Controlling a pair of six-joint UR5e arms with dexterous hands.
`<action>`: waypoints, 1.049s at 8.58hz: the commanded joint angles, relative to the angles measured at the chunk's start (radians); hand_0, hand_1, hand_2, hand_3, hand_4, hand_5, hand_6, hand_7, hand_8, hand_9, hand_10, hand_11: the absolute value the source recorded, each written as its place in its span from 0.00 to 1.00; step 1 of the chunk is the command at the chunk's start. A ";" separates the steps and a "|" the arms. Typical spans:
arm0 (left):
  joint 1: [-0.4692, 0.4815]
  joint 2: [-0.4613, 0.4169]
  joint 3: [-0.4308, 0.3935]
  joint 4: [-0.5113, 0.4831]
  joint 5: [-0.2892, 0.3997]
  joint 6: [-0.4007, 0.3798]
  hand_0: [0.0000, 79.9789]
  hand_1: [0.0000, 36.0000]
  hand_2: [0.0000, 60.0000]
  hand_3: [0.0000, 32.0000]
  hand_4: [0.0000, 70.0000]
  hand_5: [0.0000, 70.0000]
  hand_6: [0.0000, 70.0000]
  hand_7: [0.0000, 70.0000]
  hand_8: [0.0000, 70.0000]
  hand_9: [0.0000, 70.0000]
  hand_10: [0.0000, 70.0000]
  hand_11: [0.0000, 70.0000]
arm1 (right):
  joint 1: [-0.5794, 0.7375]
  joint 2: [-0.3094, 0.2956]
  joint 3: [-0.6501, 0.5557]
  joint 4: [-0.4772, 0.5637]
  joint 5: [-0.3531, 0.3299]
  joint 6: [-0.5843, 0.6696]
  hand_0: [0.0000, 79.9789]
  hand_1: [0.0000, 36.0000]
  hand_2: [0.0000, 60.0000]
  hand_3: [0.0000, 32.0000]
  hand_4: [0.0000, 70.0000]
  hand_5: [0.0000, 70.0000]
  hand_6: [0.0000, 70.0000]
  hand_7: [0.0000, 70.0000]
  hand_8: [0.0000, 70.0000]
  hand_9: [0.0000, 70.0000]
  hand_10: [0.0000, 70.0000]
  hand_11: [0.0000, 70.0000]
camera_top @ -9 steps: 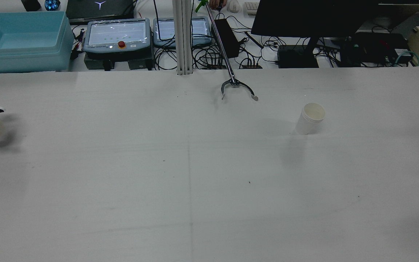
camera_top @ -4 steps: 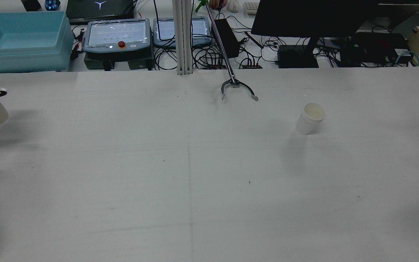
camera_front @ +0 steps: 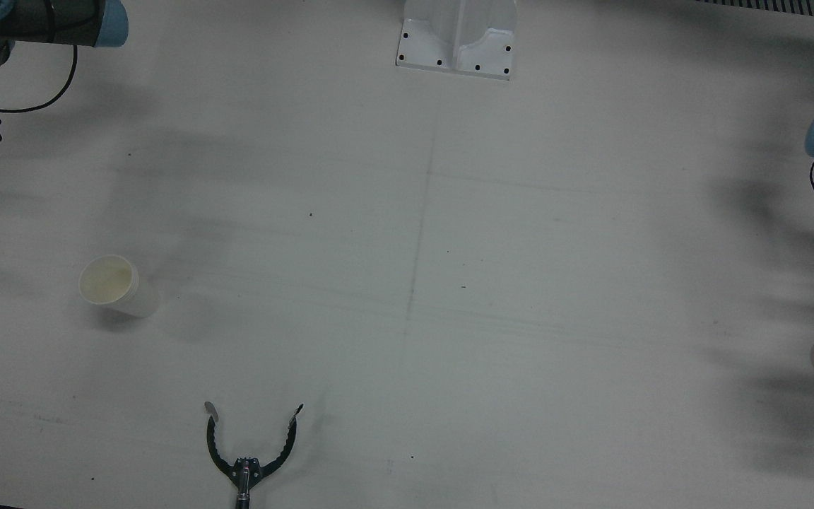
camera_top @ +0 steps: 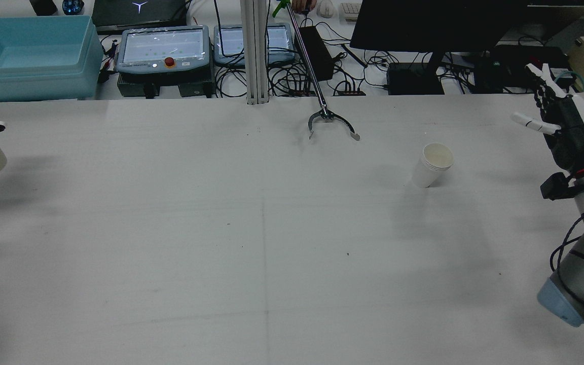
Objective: Pour water
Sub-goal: 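Reach the right hand to the white paper cup and grasp it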
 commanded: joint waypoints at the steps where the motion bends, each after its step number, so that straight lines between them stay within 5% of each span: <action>1: 0.001 0.009 -0.015 0.011 0.000 -0.001 0.75 0.40 0.00 0.00 0.81 0.69 0.31 0.77 0.29 0.47 0.20 0.30 | -0.185 0.041 -0.056 0.017 0.125 0.005 0.57 0.39 0.26 0.19 0.00 0.10 0.00 0.00 0.00 0.00 0.00 0.00; 7: 0.004 0.009 0.003 0.006 0.002 -0.001 0.75 0.41 0.00 0.00 0.80 0.67 0.32 0.76 0.29 0.47 0.21 0.32 | -0.248 0.206 -0.240 0.010 0.122 -0.004 0.59 0.49 0.30 0.18 0.00 0.13 0.01 0.01 0.00 0.00 0.00 0.00; 9: 0.004 0.007 0.015 -0.001 0.002 -0.001 0.75 0.42 0.00 0.00 0.79 0.67 0.32 0.76 0.29 0.47 0.21 0.32 | -0.266 0.213 -0.241 0.010 0.122 -0.003 0.60 0.50 0.30 0.16 0.00 0.13 0.01 0.01 0.00 0.00 0.00 0.00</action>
